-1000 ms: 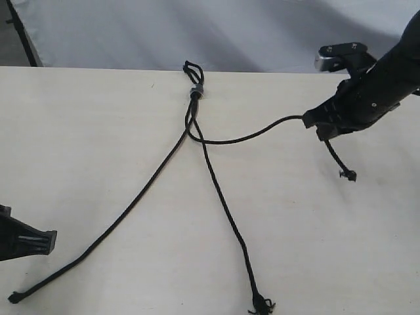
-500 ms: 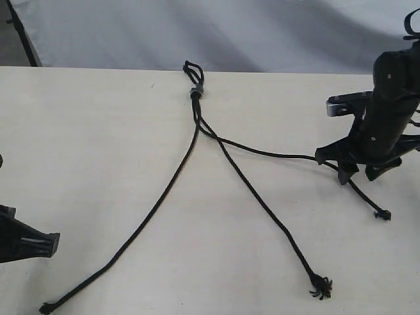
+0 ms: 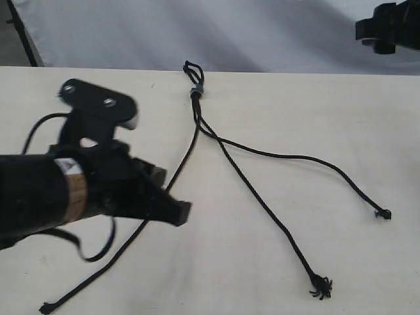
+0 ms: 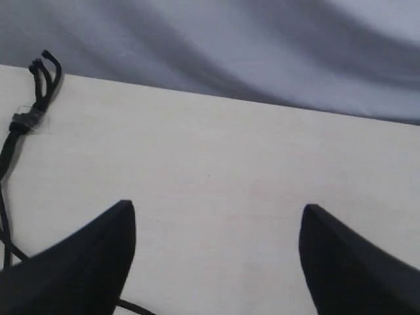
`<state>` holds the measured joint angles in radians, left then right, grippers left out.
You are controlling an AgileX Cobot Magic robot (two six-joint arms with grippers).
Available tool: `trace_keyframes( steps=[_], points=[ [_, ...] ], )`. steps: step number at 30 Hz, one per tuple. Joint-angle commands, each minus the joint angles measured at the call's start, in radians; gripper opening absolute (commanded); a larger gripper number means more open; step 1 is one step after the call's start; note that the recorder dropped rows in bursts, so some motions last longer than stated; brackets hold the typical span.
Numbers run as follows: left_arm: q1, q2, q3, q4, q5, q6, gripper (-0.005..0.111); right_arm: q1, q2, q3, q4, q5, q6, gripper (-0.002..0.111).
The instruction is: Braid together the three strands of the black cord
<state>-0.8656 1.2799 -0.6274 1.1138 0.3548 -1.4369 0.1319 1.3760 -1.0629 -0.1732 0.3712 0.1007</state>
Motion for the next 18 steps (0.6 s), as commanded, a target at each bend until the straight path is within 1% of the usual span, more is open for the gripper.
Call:
trace_keyframes(
  steps=[1,3,5,7,8,10,11,12,13,15,18],
  points=[
    [-0.005,0.225,-0.187,-0.053,-0.071,0.078,0.032,-0.013,-0.11,0.185,-0.035,-0.228,0.01,0.067],
    [-0.005,0.338,-0.275,-0.12,-0.074,0.133,0.041,-0.05,-0.151,0.254,-0.035,-0.329,0.012,0.067],
    [-0.005,0.432,-0.354,-0.204,-0.059,0.206,0.045,-0.109,-0.177,0.298,-0.035,-0.404,0.015,0.067],
    [-0.005,0.525,-0.449,-0.363,-0.031,0.373,0.047,-0.182,-0.187,0.328,-0.007,-0.459,0.031,0.067],
    [-0.005,0.567,-0.501,-0.474,0.003,0.491,0.047,-0.214,-0.187,0.338,-0.004,-0.473,0.041,0.067],
    [-0.005,0.638,-0.608,-0.714,0.126,0.737,0.047,-0.253,-0.18,0.351,-0.004,-0.477,0.043,0.067],
    [-0.005,0.675,-0.674,-0.812,0.209,0.866,0.047,-0.269,-0.172,0.353,-0.004,-0.486,0.043,0.067],
    [-0.005,0.711,-0.737,-0.885,0.285,0.97,0.047,-0.274,-0.167,0.355,-0.004,-0.509,0.043,0.067],
    [-0.005,0.738,-0.785,-0.929,0.33,1.045,0.047,-0.277,-0.162,0.355,-0.004,-0.526,0.043,0.067],
    [-0.005,0.797,-0.887,-0.993,0.394,1.122,0.047,-0.278,-0.155,0.355,-0.004,-0.531,0.046,0.067],
    [-0.005,0.865,-1.0,-1.059,0.431,1.132,0.047,-0.278,-0.155,0.355,-0.004,-0.524,0.046,0.067]
  ],
)
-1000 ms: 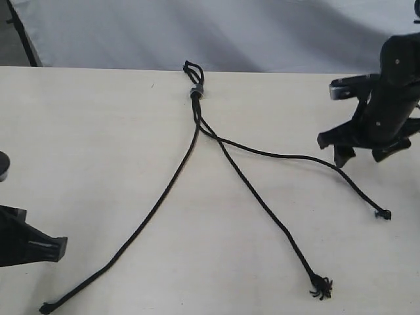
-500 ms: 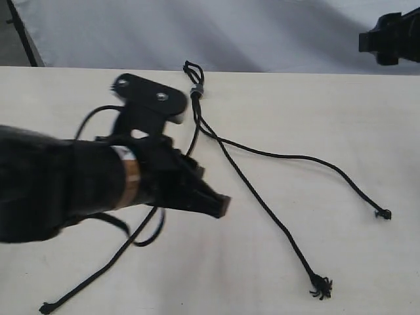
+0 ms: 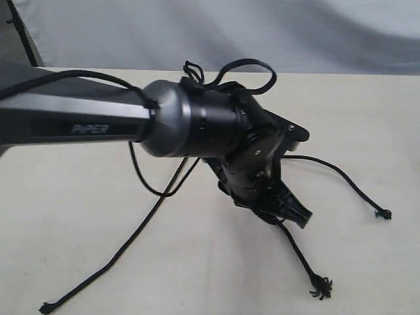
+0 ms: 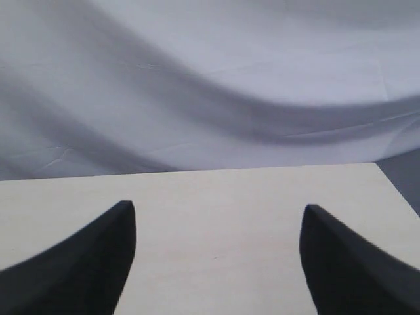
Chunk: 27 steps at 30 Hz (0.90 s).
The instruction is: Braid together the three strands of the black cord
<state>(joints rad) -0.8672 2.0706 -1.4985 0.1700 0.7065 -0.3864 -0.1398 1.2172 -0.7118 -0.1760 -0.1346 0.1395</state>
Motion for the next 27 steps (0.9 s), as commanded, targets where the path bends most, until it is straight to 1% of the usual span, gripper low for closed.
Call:
trace_keyframes(
  steps=[1,6,13,19,22,24,27],
  points=[
    [-0.003,0.091,-0.155,-0.121,0.092,0.082,0.047,-0.007,0.004,0.003,-0.001,-0.018,0.007,0.067],
    [-0.003,0.173,-0.256,-0.158,0.143,0.082,0.047,-0.007,0.004,0.003,-0.001,-0.018,0.007,0.067],
    [-0.003,0.249,-0.337,-0.178,0.173,0.092,0.047,-0.007,0.004,0.003,-0.001,-0.018,0.007,0.067],
    [-0.003,0.28,-0.38,-0.197,0.189,0.092,0.047,-0.007,0.004,0.003,-0.001,-0.018,0.01,0.067],
    [-0.003,0.291,-0.386,-0.2,0.22,0.094,0.047,-0.007,0.004,0.003,-0.001,-0.018,0.01,0.067],
    [-0.003,0.292,-0.386,-0.2,0.254,0.101,0.046,-0.007,0.004,0.003,-0.001,-0.018,0.01,0.067],
    [-0.003,0.292,-0.386,-0.2,0.341,0.15,0.046,-0.007,0.004,0.003,-0.001,-0.018,0.01,0.067]
  ],
)
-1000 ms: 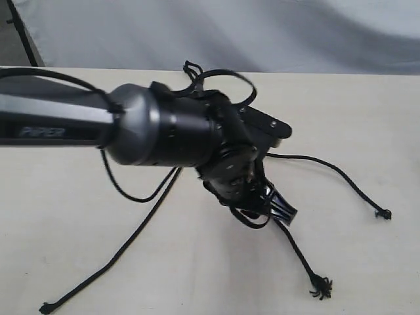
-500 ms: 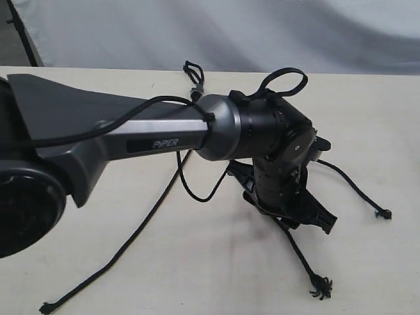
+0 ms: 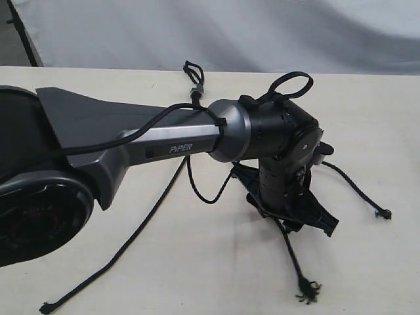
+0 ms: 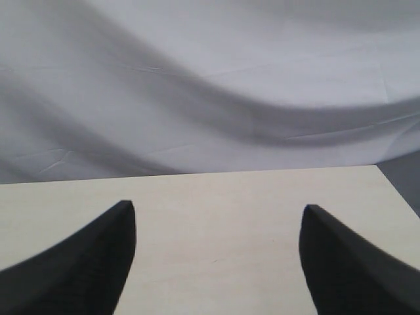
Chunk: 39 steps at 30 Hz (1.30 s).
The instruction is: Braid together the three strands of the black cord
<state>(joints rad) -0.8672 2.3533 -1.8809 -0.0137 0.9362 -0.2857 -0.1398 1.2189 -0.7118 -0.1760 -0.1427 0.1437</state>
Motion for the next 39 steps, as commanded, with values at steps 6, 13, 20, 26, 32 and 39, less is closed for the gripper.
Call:
trace_keyframes(
  steps=[6,13,20,26,32,39],
  points=[
    [-0.003,0.01,0.0,-0.009,0.285,0.142,0.033,-0.007,0.002,0.003,-0.001,-0.01,0.006,0.067],
    [-0.003,0.003,0.0,0.067,0.285,0.215,0.0,-0.007,0.002,0.003,-0.001,-0.012,0.006,0.067],
    [0.009,-0.131,0.0,0.615,0.285,0.027,0.0,-0.007,0.005,0.003,-0.001,-0.014,0.014,0.067],
    [0.191,-0.167,0.101,0.615,0.285,0.039,0.0,-0.007,0.007,0.003,-0.001,-0.017,0.014,0.067],
    [0.371,-0.192,0.355,0.613,0.218,-0.03,0.0,-0.007,0.007,0.003,-0.001,-0.023,0.014,0.067],
    [0.467,-0.339,0.599,0.611,-0.046,-0.104,0.0,-0.007,0.007,0.003,-0.001,-0.034,0.014,0.067]
  ],
)
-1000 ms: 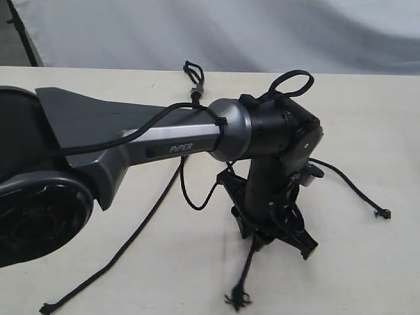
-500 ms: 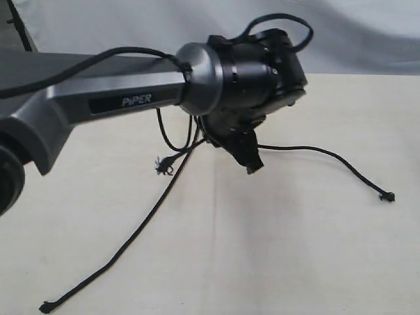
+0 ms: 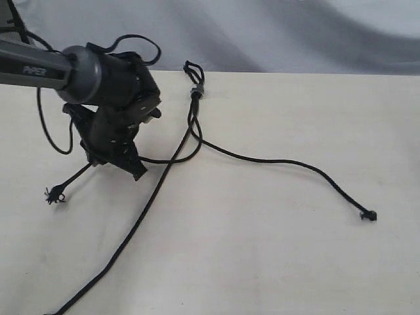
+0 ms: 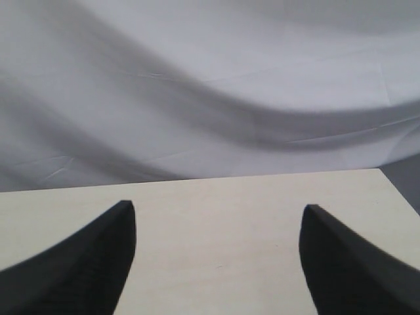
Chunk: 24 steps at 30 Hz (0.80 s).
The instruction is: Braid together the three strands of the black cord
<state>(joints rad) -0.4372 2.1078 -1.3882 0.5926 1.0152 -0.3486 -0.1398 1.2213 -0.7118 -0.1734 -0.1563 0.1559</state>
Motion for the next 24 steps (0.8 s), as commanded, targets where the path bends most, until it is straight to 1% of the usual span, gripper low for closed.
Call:
trace_keyframes(
  steps=[1,7,9,13,17,24],
  points=[
    [0.046,-0.111,0.139,0.005,-0.162,-0.045,0.0,-0.007,0.004,0.003,-0.004,-0.02,0.002,0.067],
    [0.102,-0.196,0.318,0.005,-0.407,-0.056,0.0,-0.007,0.004,0.003,-0.004,-0.02,0.01,0.067],
    [0.121,-0.198,0.362,0.005,-0.442,-0.055,0.0,-0.007,0.004,0.003,-0.004,-0.02,0.017,0.067],
    [0.148,-0.203,0.408,0.0,-0.434,-0.083,0.0,-0.007,0.004,0.003,-0.004,-0.02,0.017,0.067],
    [0.148,-0.213,0.409,-0.026,-0.38,-0.082,0.0,-0.007,0.004,0.003,-0.004,-0.02,0.017,0.067],
    [0.148,-0.214,0.437,-0.049,-0.383,-0.063,0.0,-0.007,0.004,0.003,-0.004,-0.02,0.017,0.067]
  ],
)
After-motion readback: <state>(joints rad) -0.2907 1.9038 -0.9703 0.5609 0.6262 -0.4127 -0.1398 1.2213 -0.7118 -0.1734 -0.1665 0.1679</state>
